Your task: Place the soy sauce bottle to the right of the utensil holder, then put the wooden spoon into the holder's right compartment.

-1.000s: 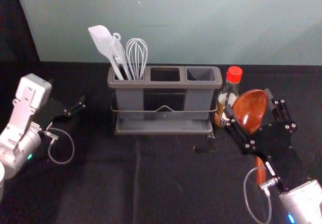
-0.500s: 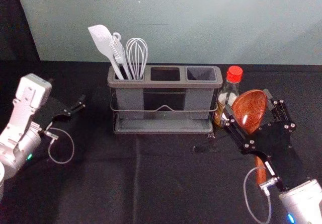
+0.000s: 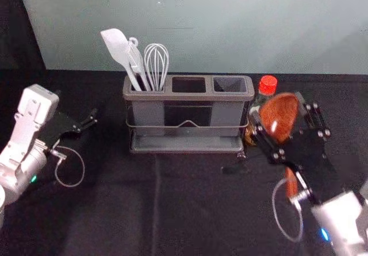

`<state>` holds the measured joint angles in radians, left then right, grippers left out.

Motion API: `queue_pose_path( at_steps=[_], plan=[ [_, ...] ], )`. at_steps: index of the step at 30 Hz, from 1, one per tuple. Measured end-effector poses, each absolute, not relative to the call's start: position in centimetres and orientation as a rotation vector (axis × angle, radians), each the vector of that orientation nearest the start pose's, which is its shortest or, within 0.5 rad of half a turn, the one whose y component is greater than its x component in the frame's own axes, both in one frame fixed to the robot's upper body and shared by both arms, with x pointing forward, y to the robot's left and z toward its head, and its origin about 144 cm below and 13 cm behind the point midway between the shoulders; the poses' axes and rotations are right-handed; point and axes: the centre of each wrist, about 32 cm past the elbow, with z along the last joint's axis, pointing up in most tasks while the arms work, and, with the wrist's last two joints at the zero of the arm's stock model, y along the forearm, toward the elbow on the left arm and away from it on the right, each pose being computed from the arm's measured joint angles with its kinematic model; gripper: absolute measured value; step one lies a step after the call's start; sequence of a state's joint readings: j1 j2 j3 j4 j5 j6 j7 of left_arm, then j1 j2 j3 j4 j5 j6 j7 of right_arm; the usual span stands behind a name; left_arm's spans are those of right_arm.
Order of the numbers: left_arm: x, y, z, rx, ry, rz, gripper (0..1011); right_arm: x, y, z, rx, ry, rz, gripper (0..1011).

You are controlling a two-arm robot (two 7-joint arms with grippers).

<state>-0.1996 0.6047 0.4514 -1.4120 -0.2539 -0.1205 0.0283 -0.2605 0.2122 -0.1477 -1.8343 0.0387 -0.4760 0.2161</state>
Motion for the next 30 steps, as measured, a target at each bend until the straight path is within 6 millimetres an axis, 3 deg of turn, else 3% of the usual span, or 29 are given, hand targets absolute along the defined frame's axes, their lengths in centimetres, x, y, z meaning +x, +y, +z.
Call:
queue_pose_path(
  at_steps=[9, 30],
  plan=[
    [48.9, 31.0, 114.0, 0.304, -0.285, 1.248, 1005, 43.0, -21.6, 117.4, 0.279, -0.451, -1.011, 839],
    [48.9, 31.0, 114.0, 0.304, -0.285, 1.248, 1005, 50.8, -18.9, 121.3, 0.525, -0.287, -0.898, 839]
  ],
)
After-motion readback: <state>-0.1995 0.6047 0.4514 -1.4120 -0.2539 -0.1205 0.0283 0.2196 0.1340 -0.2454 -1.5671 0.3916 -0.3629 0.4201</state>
